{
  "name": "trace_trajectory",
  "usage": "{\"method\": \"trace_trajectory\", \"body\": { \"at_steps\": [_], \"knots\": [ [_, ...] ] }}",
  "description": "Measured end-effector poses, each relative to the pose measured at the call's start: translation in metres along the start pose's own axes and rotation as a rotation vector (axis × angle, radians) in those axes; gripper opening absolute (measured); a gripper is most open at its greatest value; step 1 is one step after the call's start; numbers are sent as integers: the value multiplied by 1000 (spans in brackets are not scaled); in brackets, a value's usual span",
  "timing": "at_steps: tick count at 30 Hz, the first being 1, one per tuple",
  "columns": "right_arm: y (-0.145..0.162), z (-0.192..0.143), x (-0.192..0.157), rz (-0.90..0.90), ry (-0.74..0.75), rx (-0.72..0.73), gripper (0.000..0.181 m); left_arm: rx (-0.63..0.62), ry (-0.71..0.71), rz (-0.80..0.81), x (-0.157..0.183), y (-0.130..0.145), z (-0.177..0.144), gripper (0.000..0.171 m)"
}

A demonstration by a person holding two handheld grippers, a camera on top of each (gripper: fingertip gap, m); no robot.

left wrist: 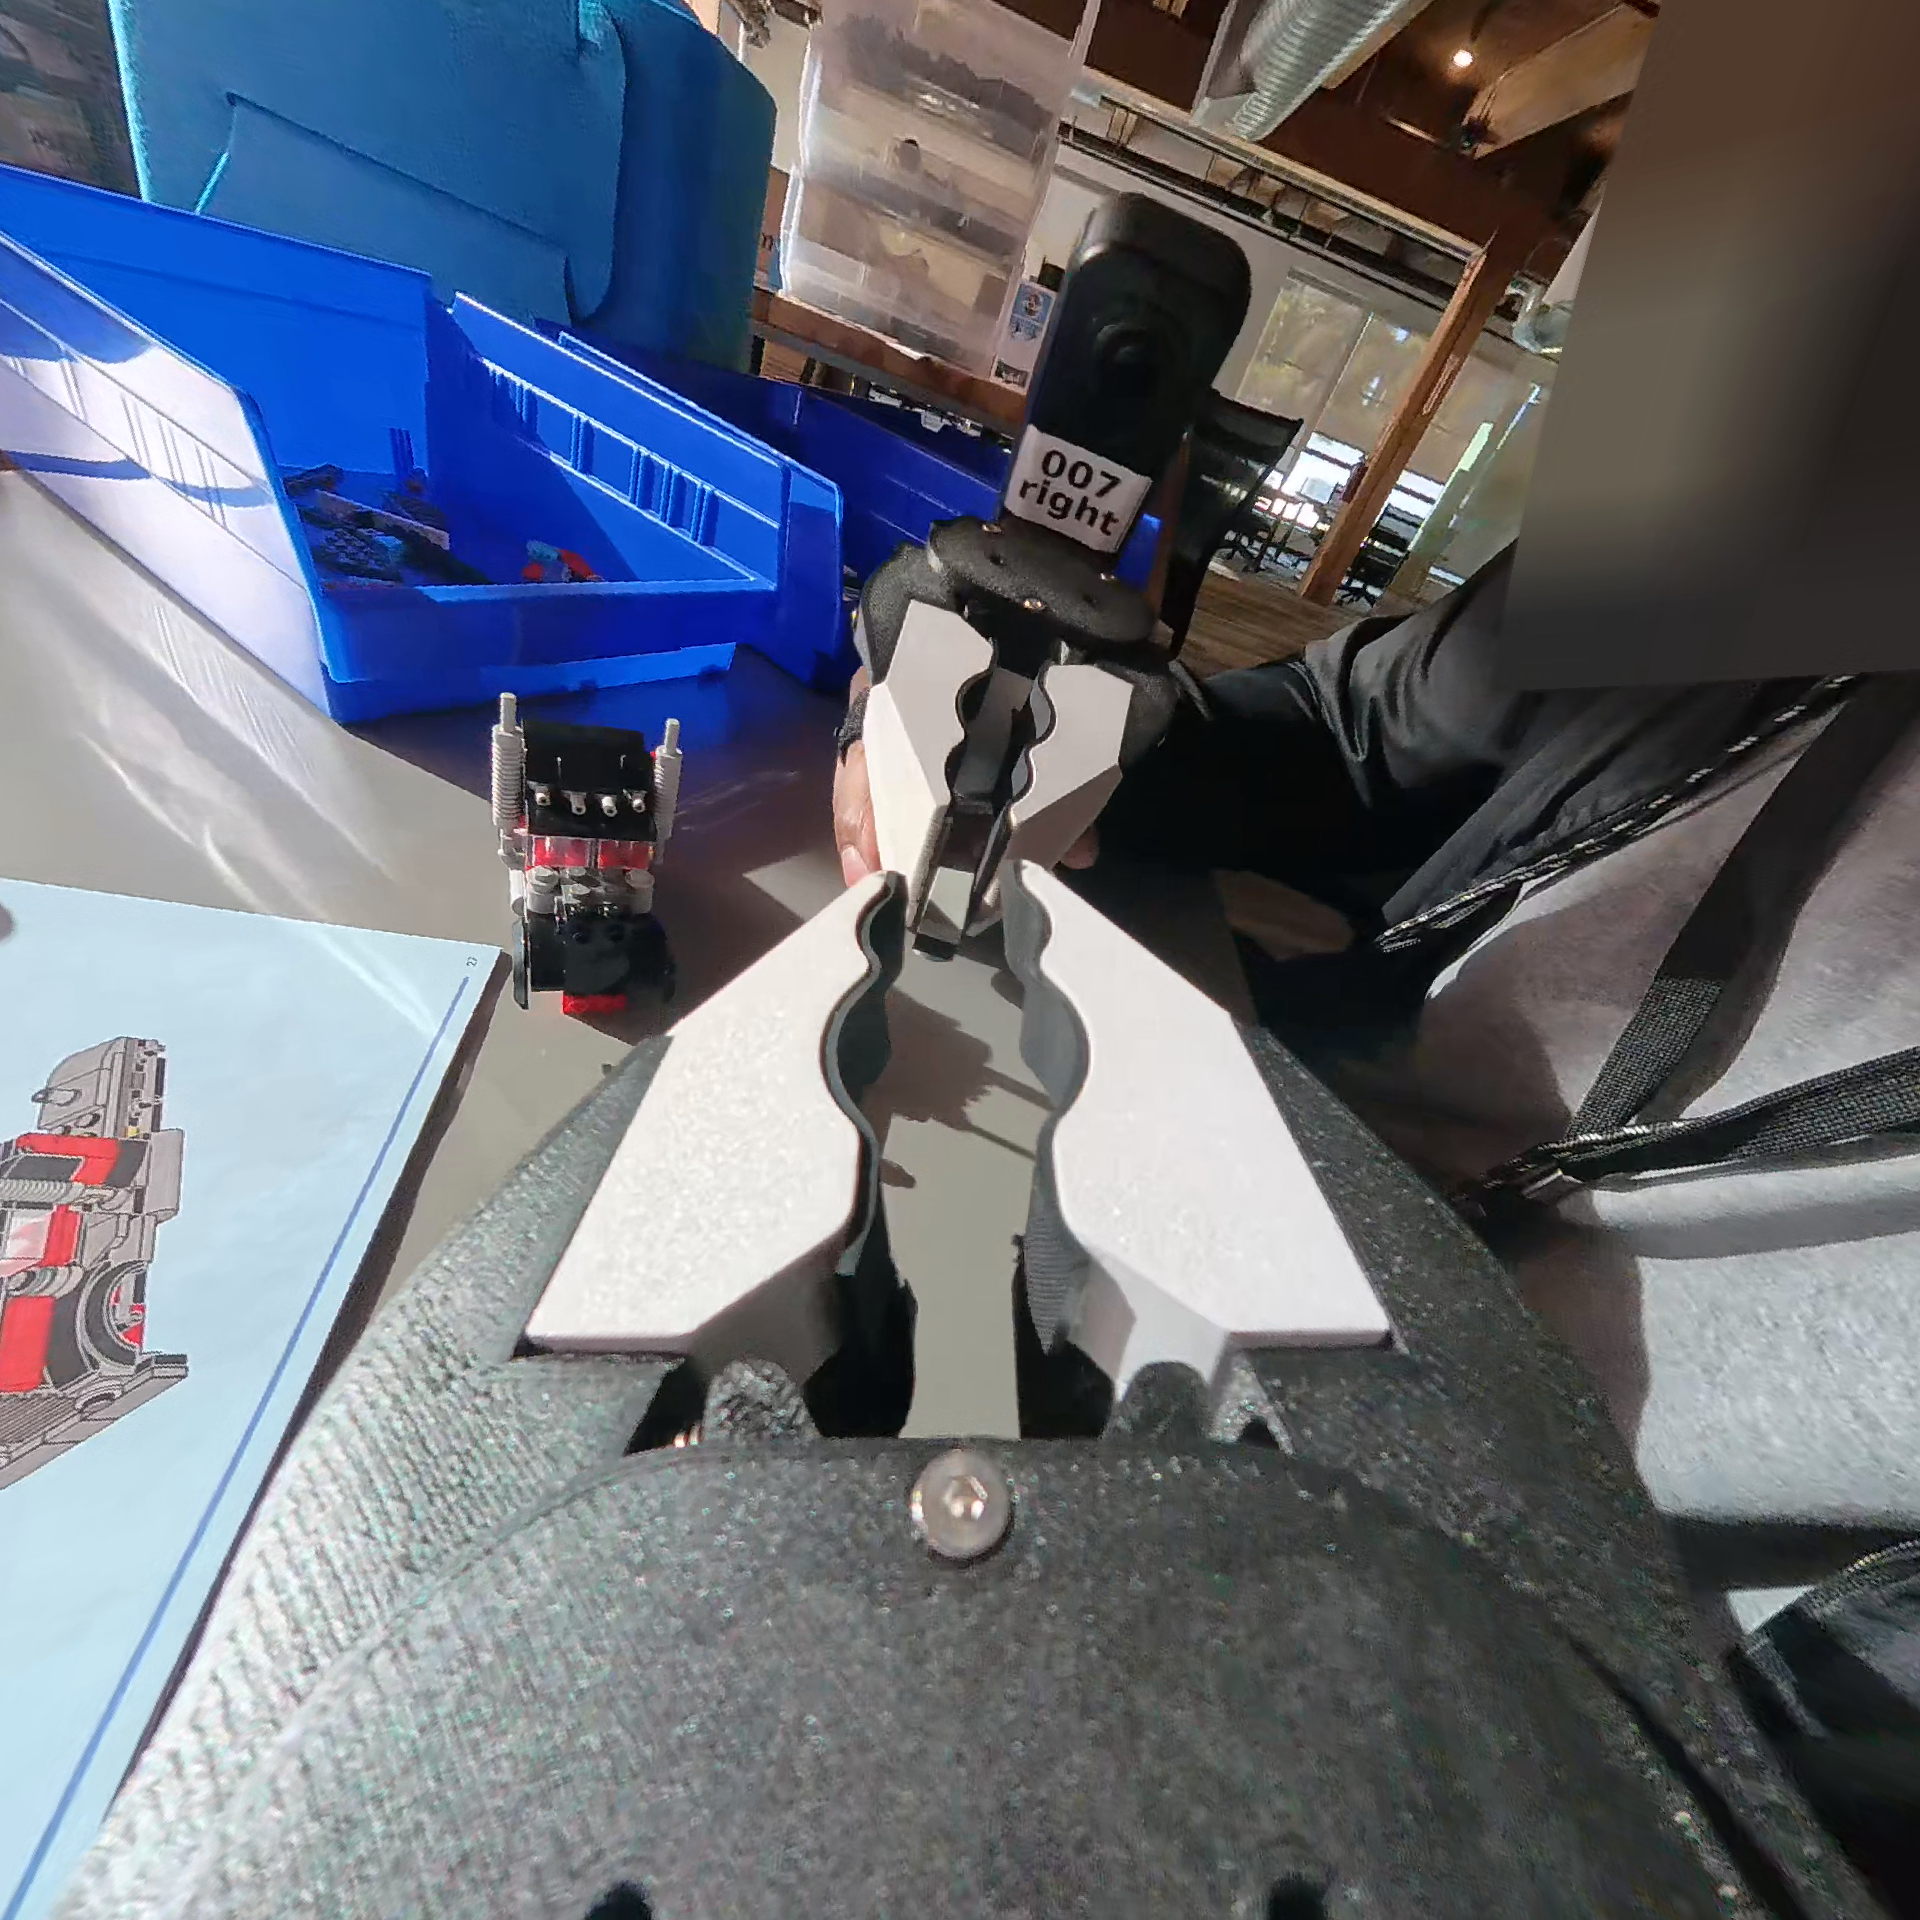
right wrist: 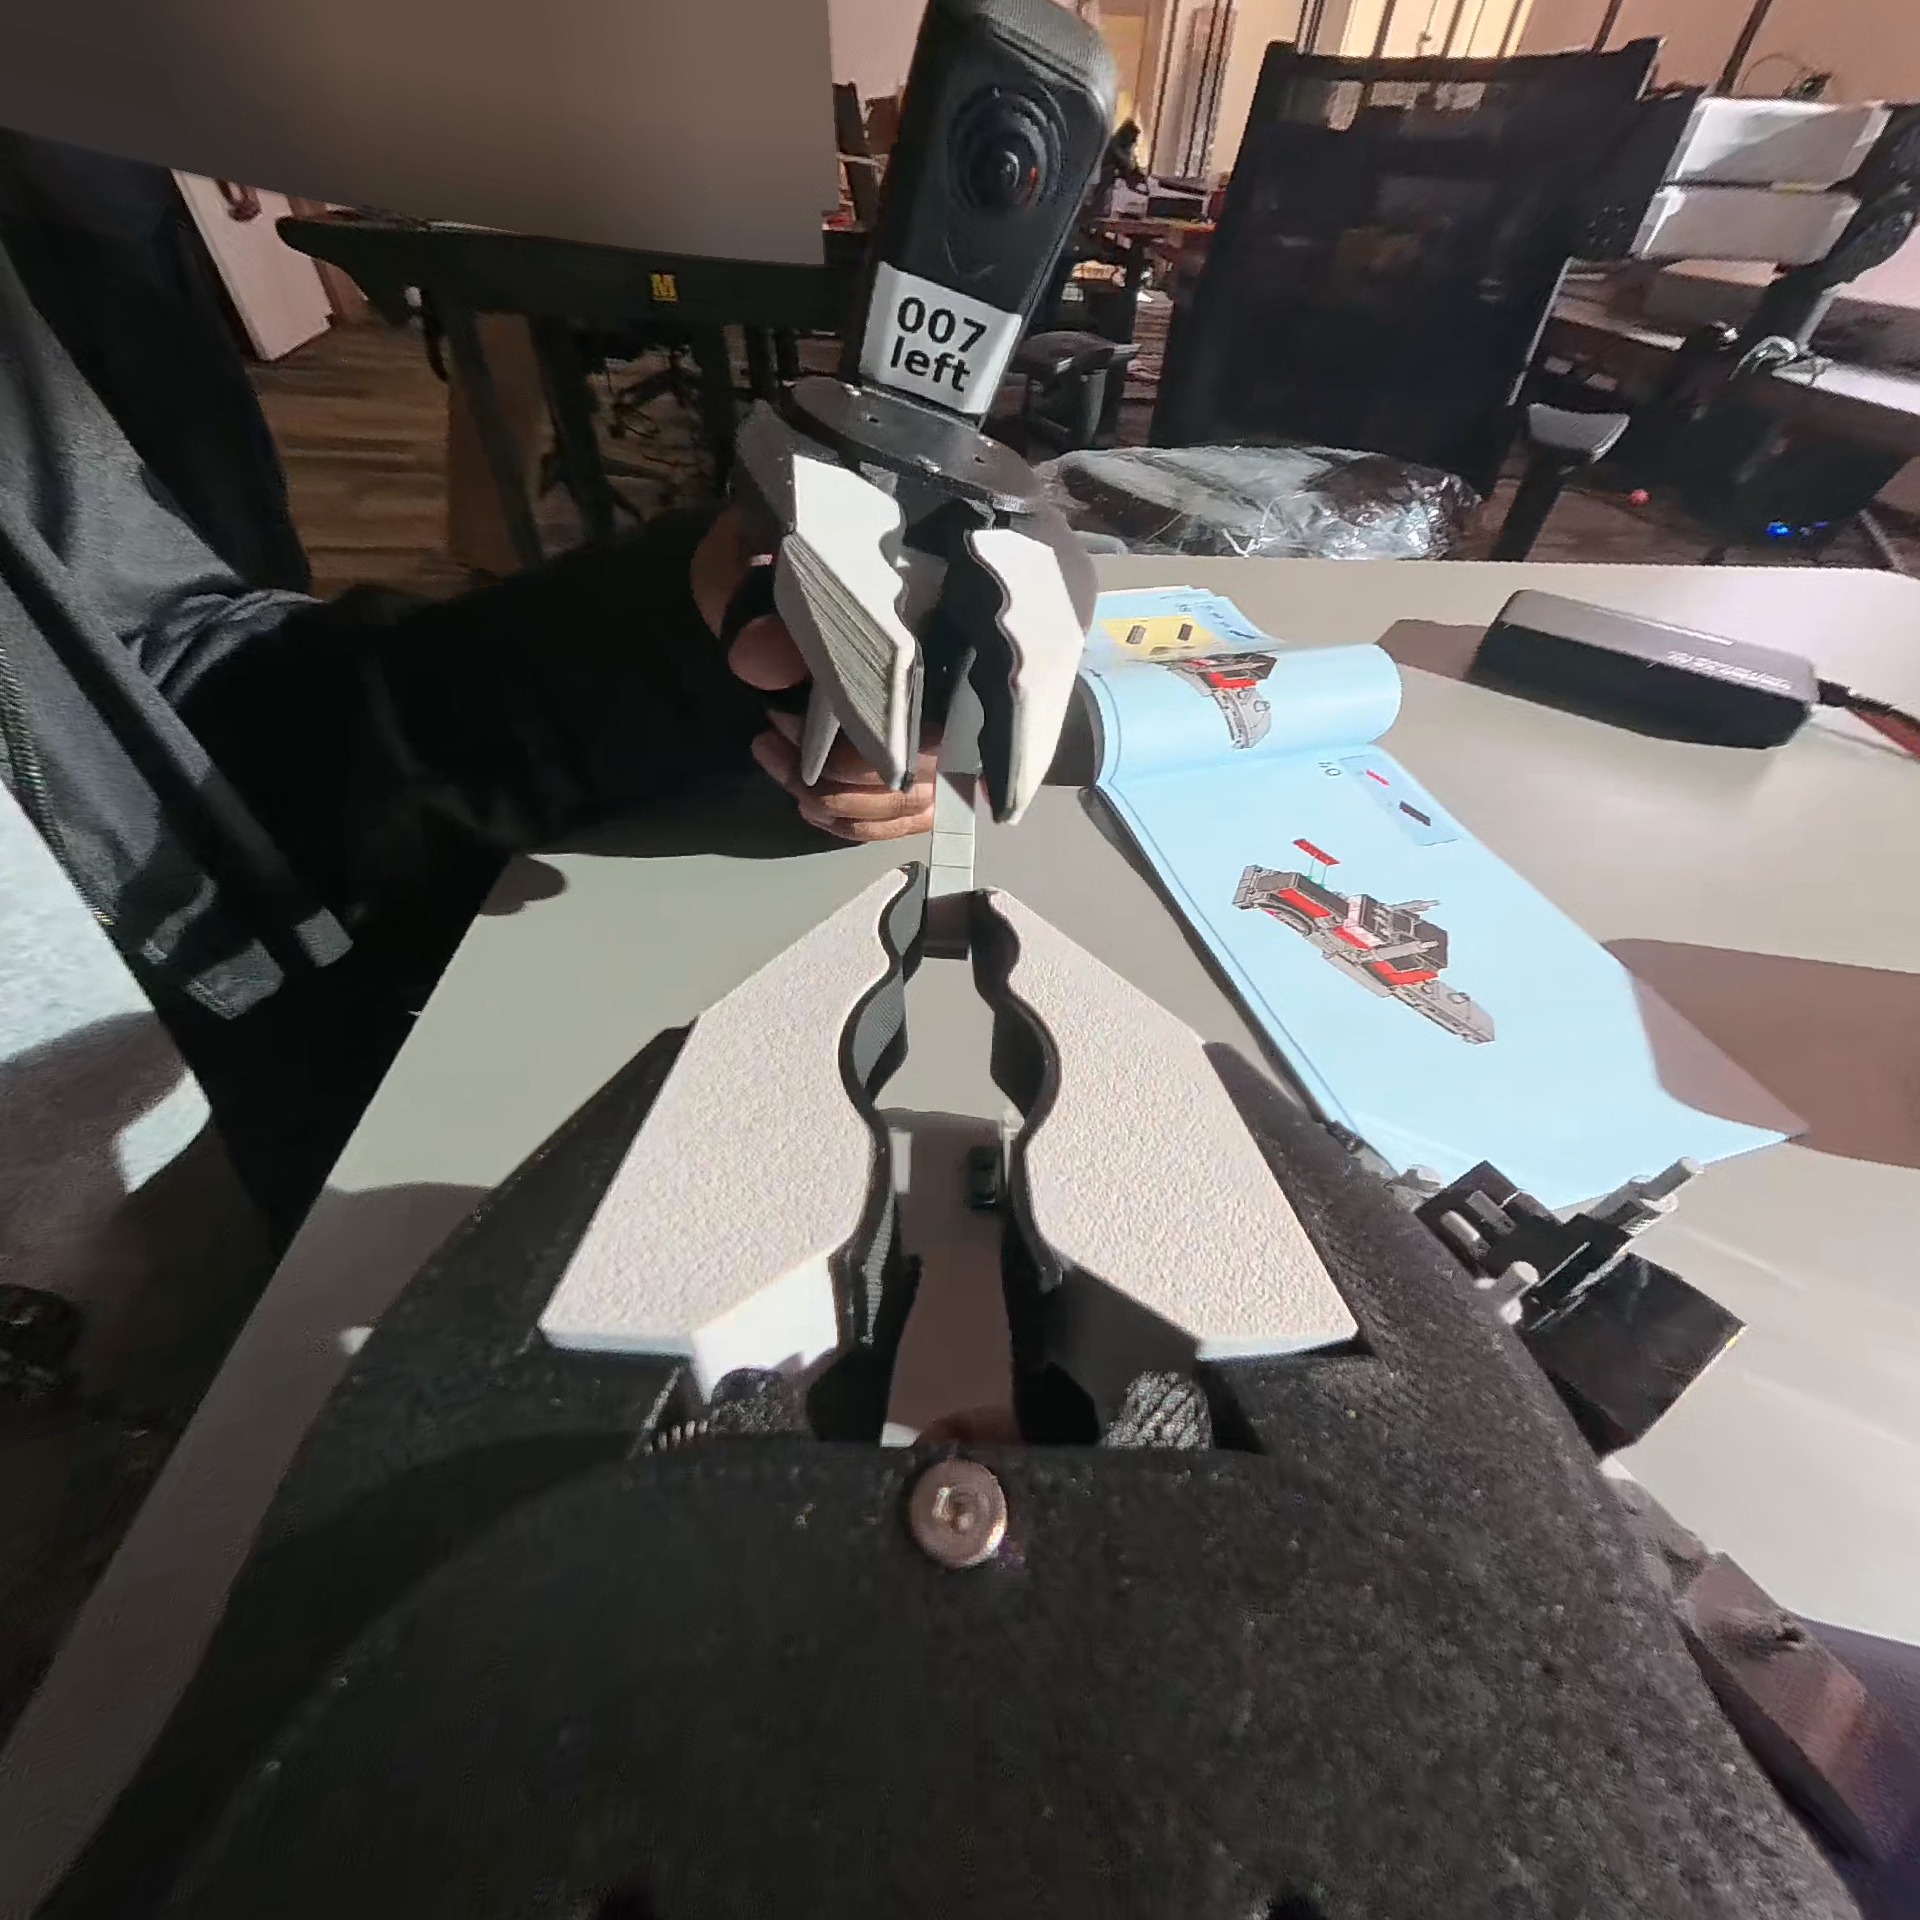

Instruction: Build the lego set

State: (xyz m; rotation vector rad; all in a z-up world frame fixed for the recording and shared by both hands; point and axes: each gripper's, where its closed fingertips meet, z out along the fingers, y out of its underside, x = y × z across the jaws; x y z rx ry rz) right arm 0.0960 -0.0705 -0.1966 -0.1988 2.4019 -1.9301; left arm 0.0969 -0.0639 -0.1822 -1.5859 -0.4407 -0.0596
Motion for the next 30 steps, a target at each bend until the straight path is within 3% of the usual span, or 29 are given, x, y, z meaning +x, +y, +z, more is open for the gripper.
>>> {"method": "trace_trajectory", "body": {
  "at_steps": [21, 26, 30],
  "knots": [
    [4, -3, 1, 47, -26, -22, 16, -61, -14, -15, -4, 9, 2, 9],
    [39, -10, 25, -154, 114, -267, 34, -47, -52, -34, -12, 7, -4, 9],
    [72, -8, 25, -210, 109, -451, 41, -65, -59, -40, -13, 9, -2, 8]
  ]
}}
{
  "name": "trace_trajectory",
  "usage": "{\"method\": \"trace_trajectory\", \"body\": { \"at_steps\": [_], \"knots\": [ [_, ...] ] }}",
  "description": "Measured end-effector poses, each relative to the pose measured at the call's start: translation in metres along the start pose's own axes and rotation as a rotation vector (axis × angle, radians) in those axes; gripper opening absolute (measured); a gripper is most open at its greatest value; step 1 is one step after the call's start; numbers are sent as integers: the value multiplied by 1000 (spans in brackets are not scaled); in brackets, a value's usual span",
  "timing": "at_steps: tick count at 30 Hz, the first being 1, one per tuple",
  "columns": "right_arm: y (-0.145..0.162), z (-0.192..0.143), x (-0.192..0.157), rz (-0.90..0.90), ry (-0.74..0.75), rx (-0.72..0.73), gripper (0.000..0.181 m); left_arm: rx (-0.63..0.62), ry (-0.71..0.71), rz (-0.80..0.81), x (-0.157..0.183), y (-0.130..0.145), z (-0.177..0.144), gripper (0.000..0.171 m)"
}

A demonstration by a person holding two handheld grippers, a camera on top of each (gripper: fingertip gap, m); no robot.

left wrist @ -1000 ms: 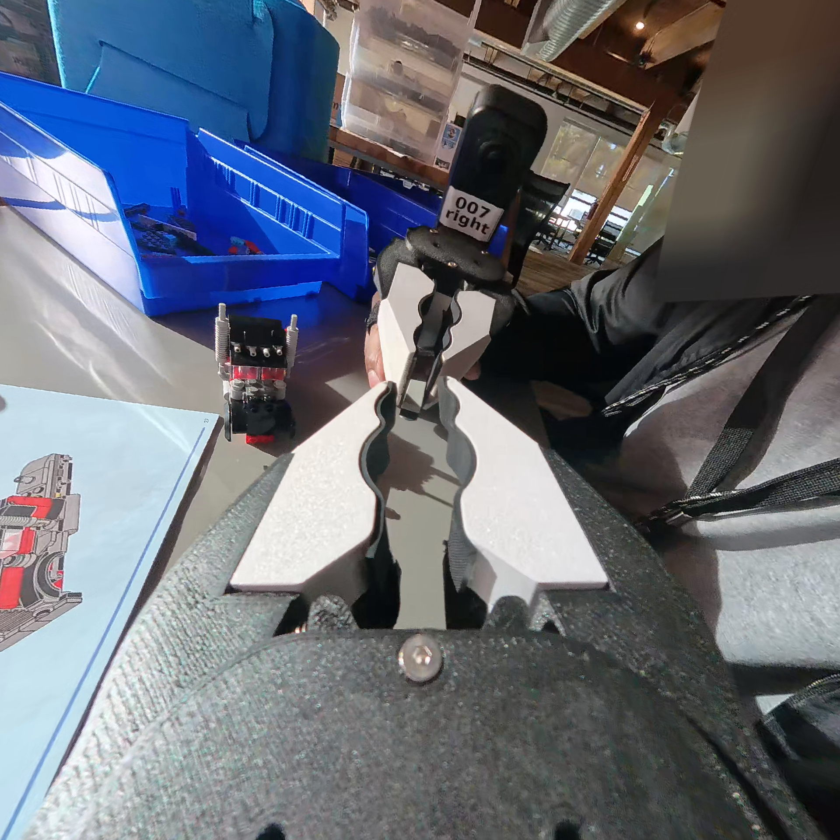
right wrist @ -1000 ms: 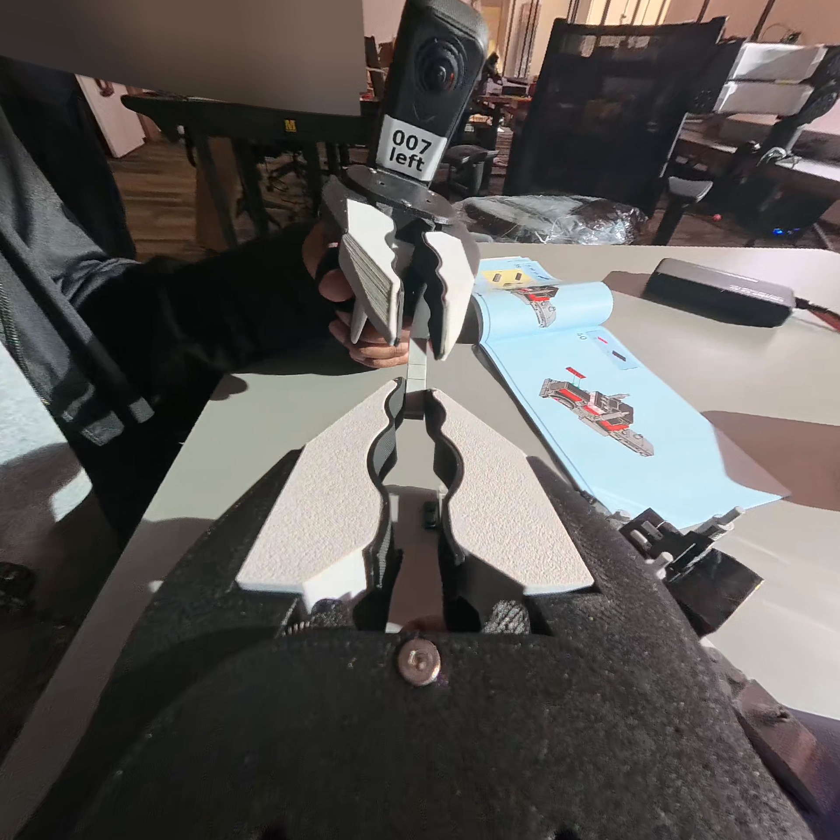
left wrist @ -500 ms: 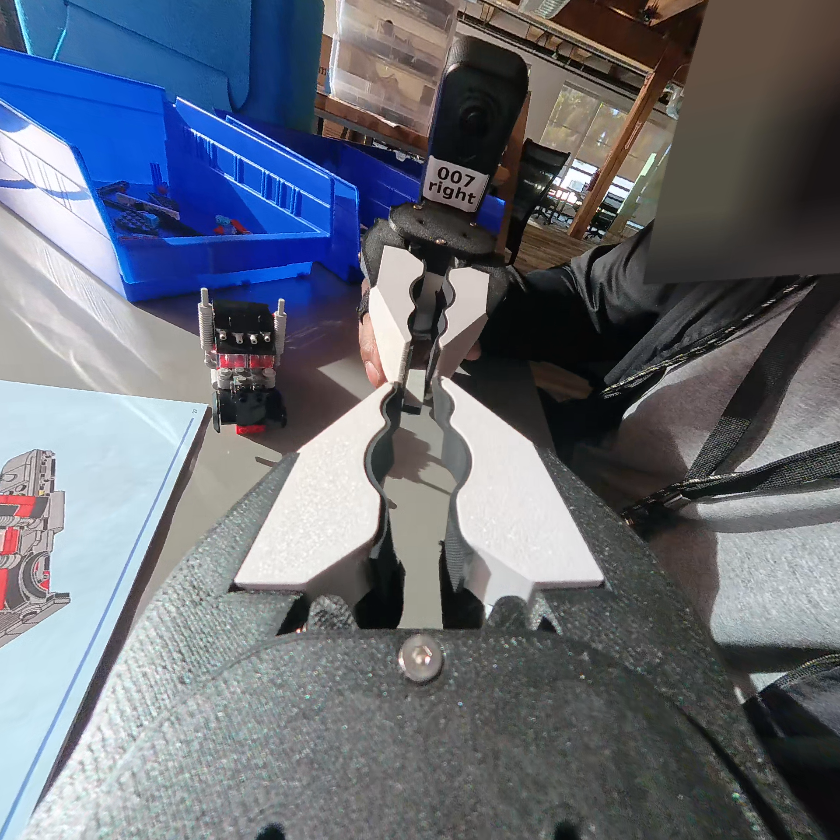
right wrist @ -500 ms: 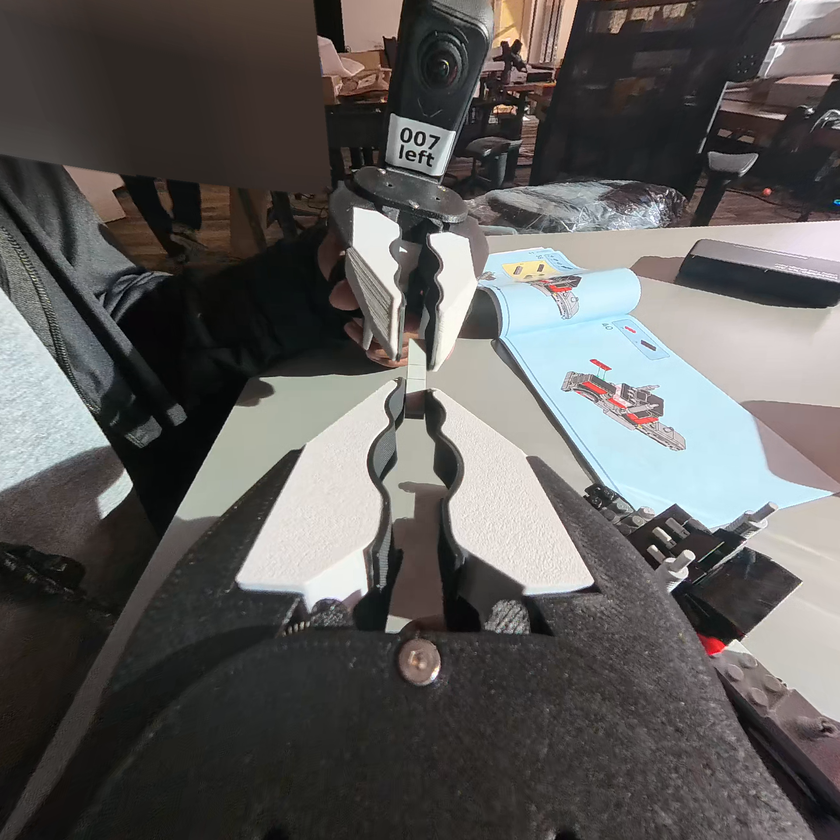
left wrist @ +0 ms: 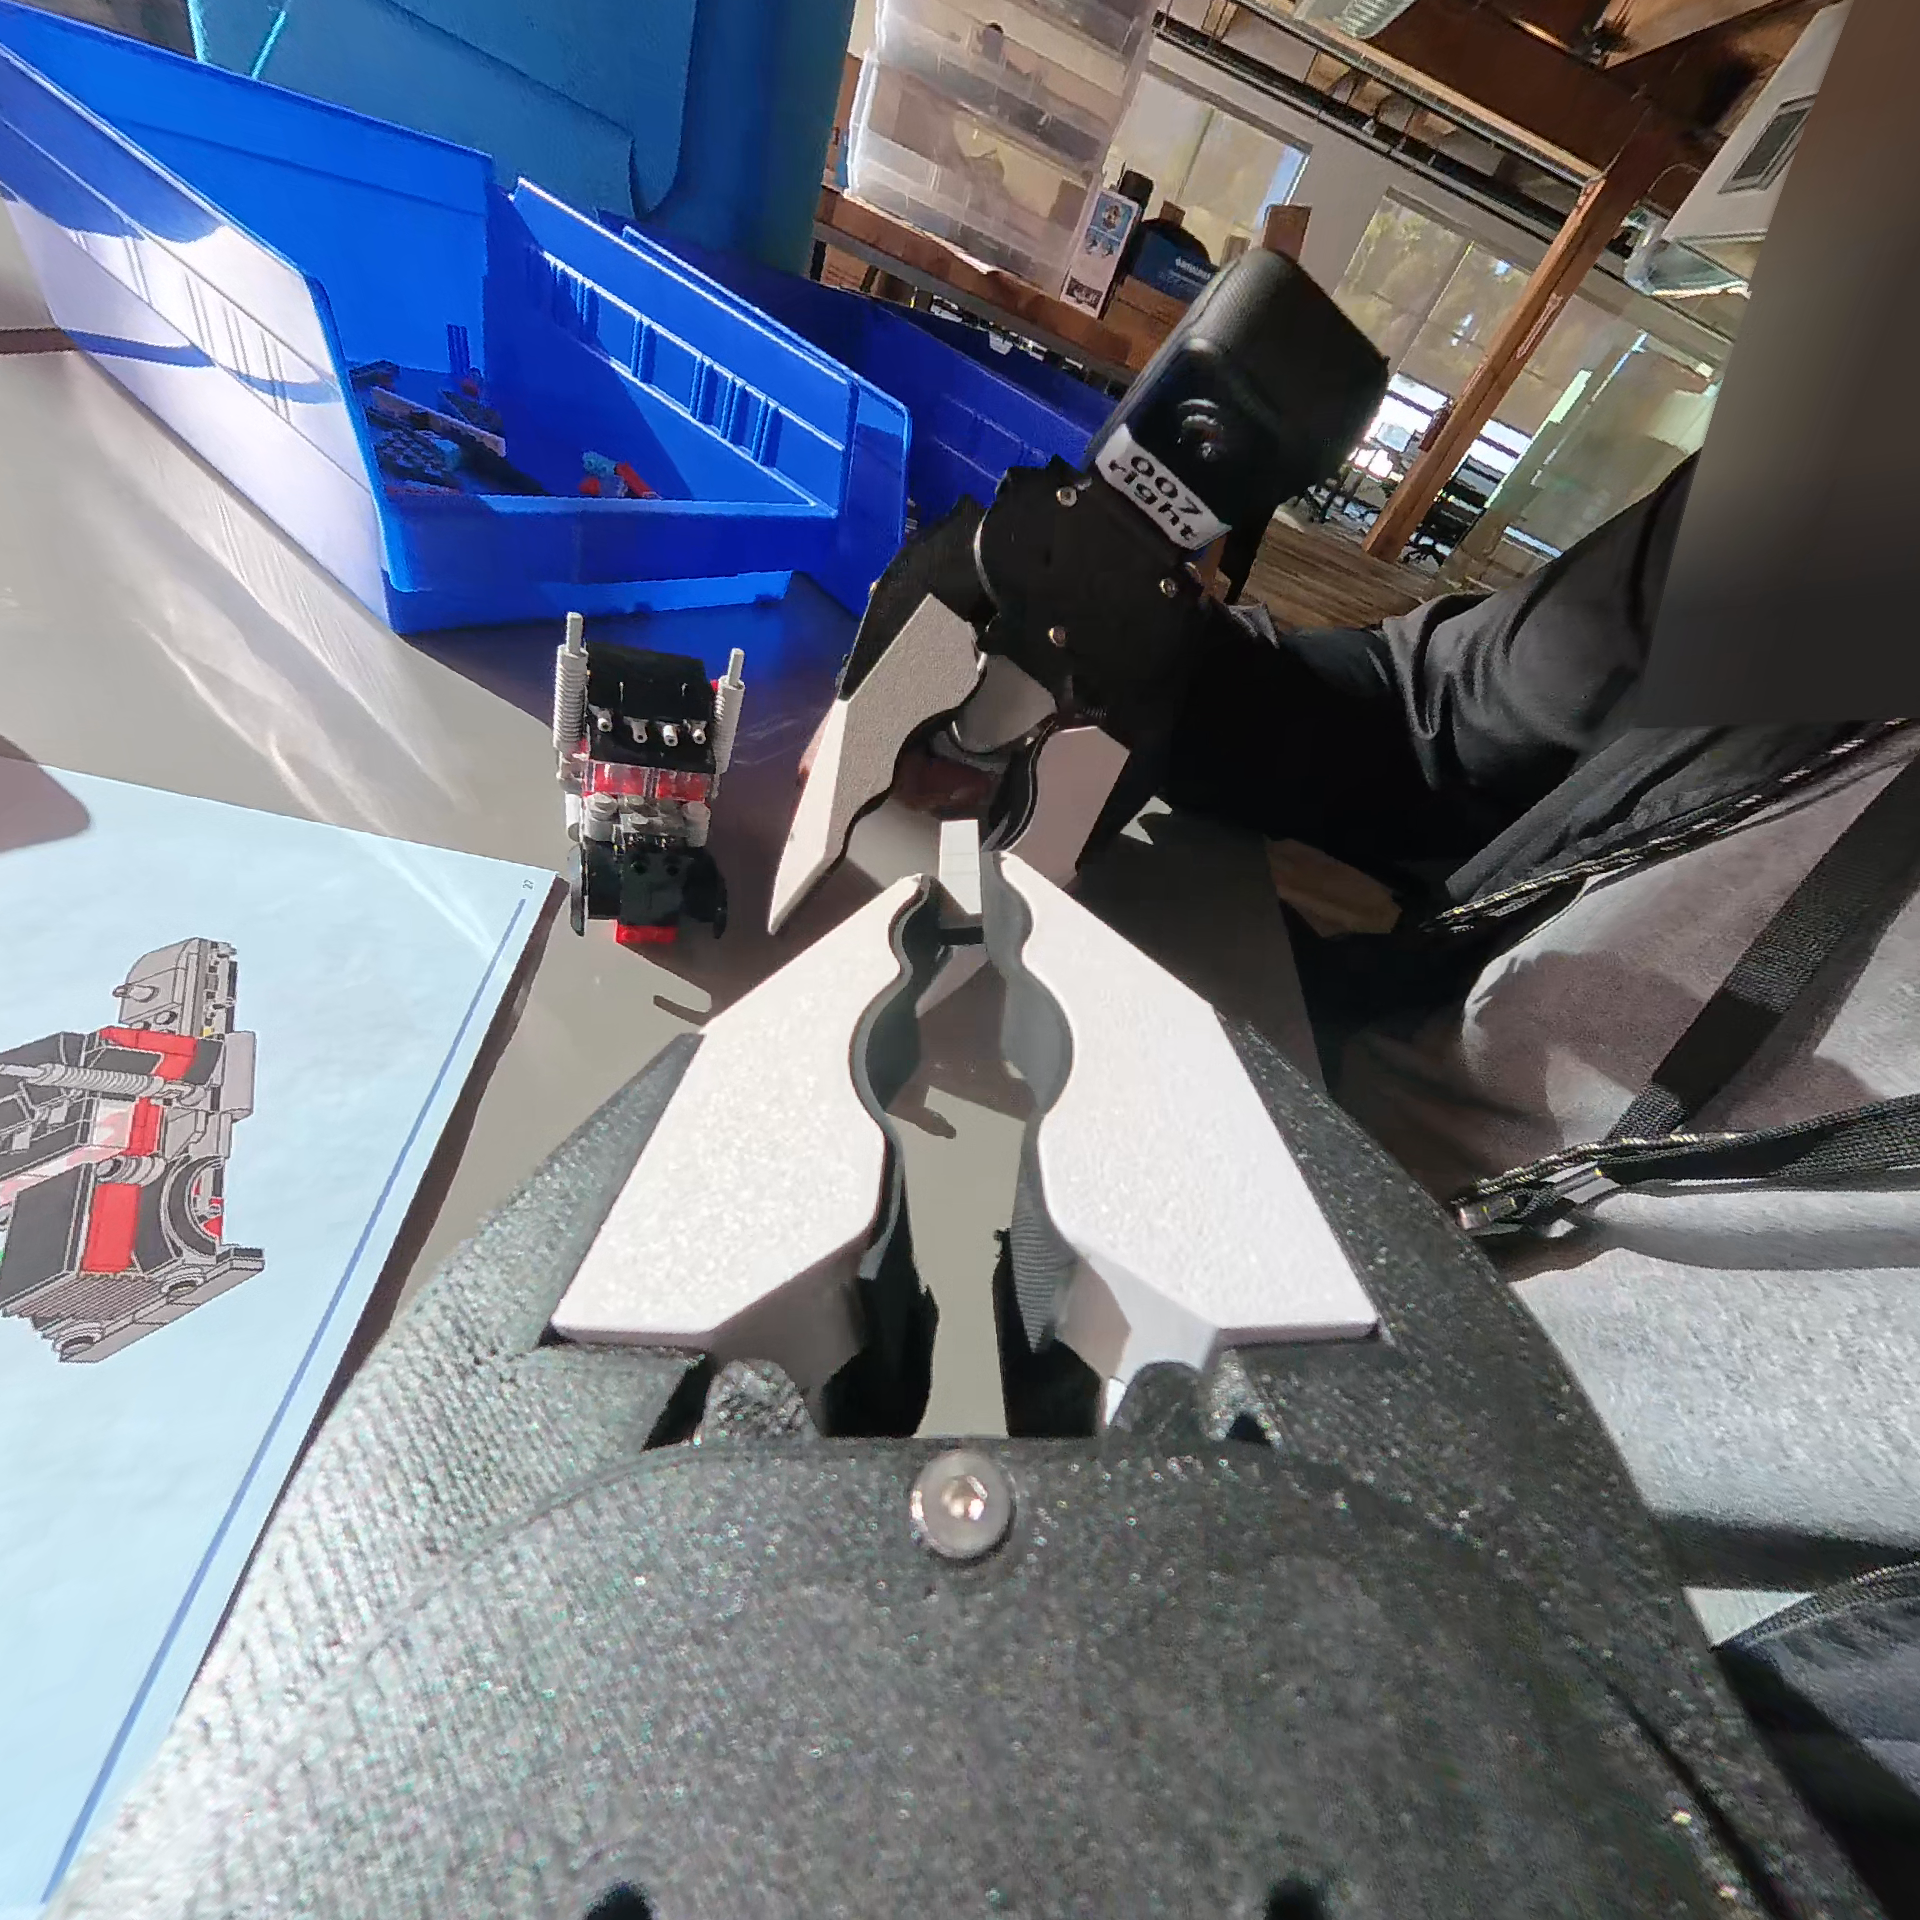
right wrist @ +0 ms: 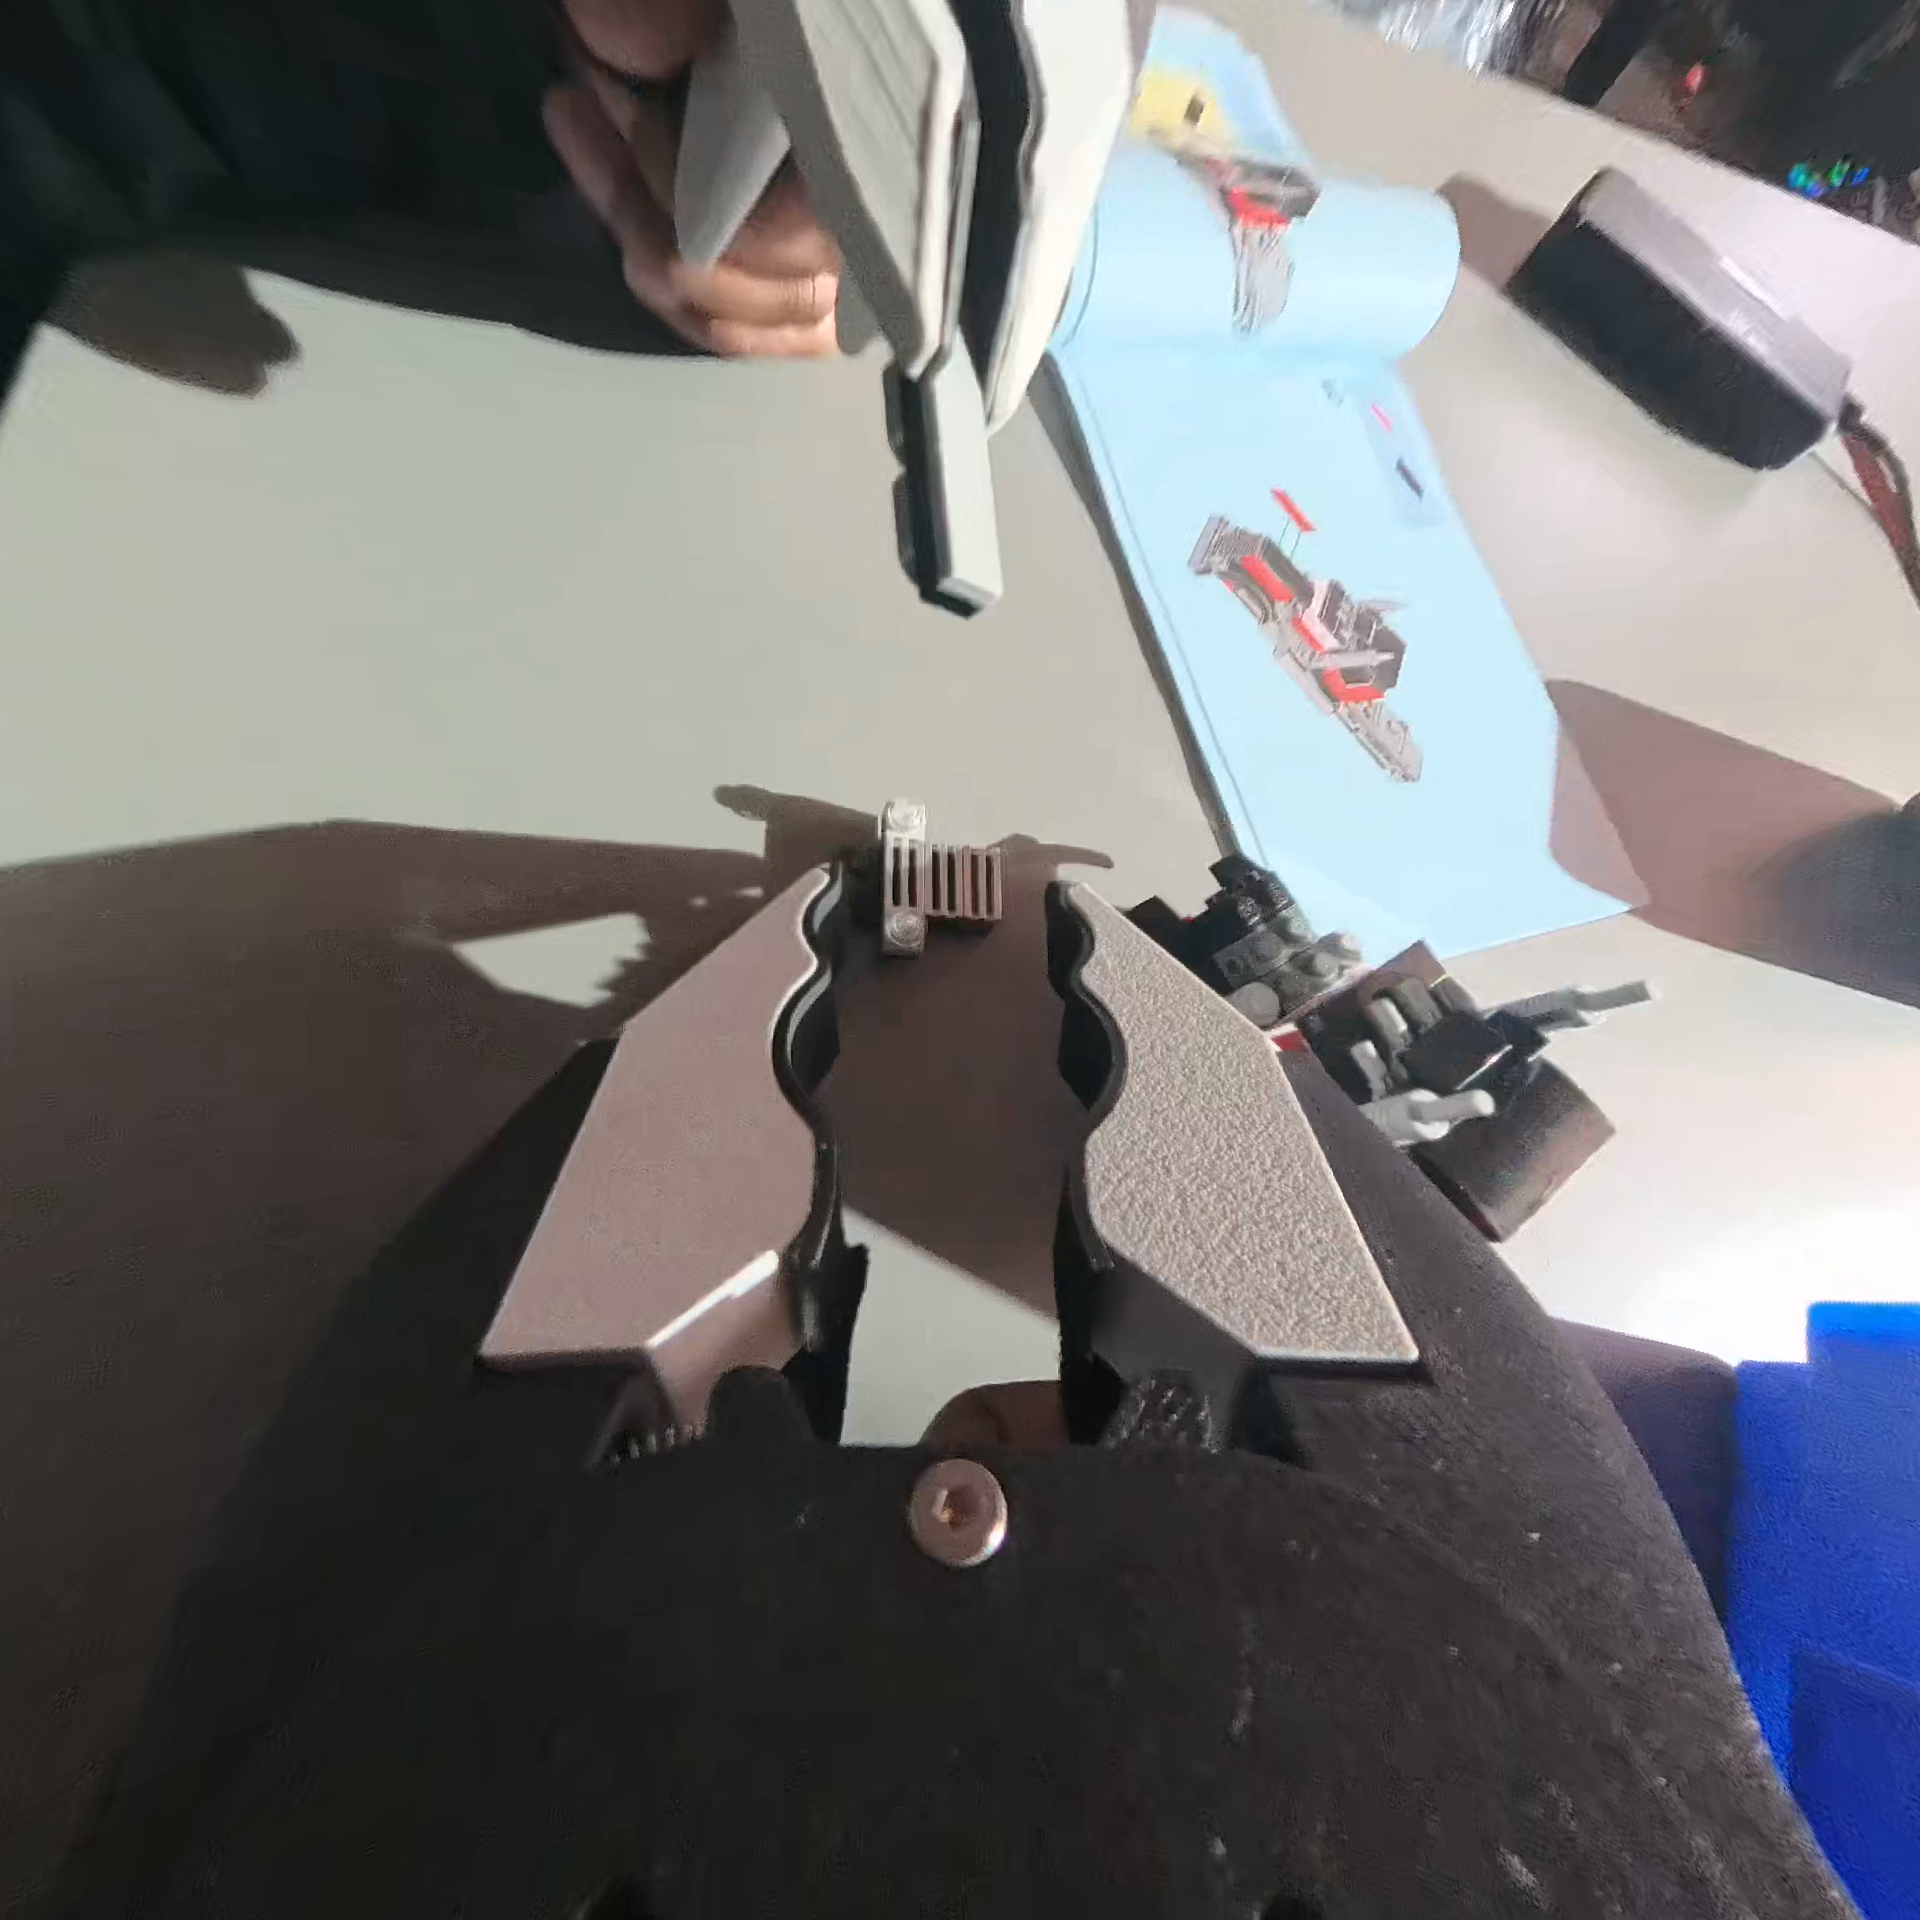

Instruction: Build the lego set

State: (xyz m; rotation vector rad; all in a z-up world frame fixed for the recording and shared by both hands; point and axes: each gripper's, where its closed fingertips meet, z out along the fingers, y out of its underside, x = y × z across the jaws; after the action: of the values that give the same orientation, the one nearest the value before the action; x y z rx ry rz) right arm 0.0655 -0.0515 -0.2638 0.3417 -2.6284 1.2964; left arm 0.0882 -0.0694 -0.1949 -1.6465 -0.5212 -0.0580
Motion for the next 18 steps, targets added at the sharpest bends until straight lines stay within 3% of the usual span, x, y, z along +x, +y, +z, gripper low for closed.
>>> {"method": "trace_trajectory", "body": {
  "at_steps": [7, 18],
  "knots": [
    [8, 8, -3, 11, -23, -75, 46, -33, -14, -9, -3, 4, 4, 9],
    [2, 9, -6, -2, -34, -46, 36, -106, -35, -16, -6, 15, 12, 9]
  ]
}}
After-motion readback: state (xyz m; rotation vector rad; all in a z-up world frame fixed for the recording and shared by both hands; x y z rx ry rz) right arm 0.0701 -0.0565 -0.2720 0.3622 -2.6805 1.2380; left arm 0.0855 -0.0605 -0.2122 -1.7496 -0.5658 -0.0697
